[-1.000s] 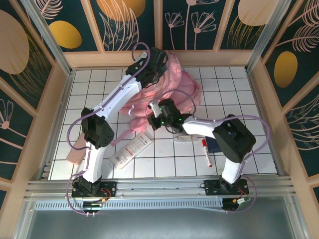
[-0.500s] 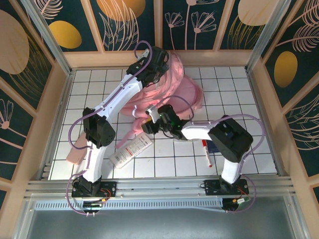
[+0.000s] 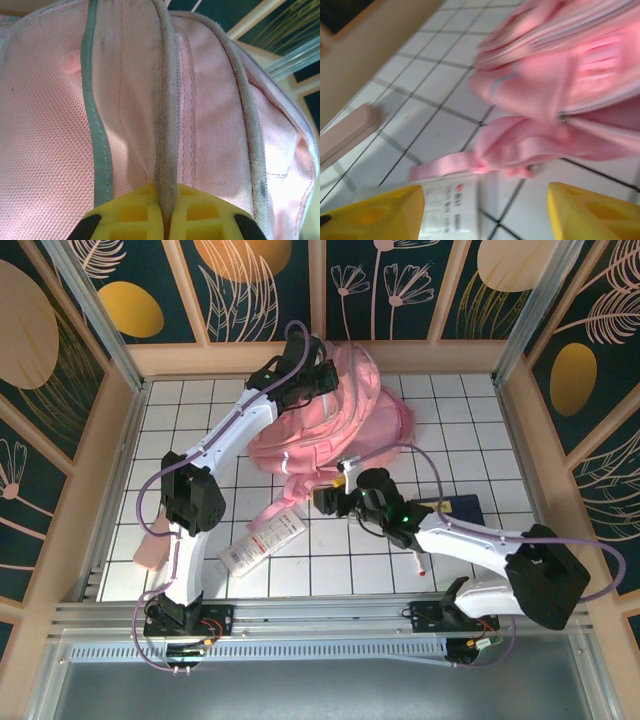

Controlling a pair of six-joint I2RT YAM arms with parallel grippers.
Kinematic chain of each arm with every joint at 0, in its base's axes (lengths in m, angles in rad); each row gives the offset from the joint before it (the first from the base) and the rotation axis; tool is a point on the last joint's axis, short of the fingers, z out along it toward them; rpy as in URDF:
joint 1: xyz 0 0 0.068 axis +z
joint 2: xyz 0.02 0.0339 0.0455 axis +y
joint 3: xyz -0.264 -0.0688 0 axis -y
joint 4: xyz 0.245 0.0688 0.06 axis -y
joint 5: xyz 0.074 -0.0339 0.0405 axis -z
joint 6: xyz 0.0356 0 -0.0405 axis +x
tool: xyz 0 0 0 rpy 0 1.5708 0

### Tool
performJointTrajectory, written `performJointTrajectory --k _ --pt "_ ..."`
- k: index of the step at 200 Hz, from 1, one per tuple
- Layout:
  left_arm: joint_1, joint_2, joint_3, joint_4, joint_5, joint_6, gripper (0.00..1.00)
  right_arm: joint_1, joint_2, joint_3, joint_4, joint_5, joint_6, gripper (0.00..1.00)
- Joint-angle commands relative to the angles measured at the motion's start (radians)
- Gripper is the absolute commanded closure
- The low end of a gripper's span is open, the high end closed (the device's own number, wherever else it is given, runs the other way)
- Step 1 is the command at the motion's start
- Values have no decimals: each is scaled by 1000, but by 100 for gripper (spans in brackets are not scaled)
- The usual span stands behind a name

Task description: Pack books, pencil case, and school supplies into a backpack

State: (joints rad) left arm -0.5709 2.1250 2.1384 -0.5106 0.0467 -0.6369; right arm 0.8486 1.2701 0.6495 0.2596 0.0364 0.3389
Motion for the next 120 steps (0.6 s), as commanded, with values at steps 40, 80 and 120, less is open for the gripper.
performJointTrajectory --k 40,80,120 --pt "3 -85 49 1 -75 570 100 -295 -6 263 -438 -15 135 34" --pt "2 -146 -43 68 -61 862 100 -507 -36 247 -361 -209 198 33" --pt "2 -194 -132 117 -32 1113 100 -559 96 332 -398 -424 197 33"
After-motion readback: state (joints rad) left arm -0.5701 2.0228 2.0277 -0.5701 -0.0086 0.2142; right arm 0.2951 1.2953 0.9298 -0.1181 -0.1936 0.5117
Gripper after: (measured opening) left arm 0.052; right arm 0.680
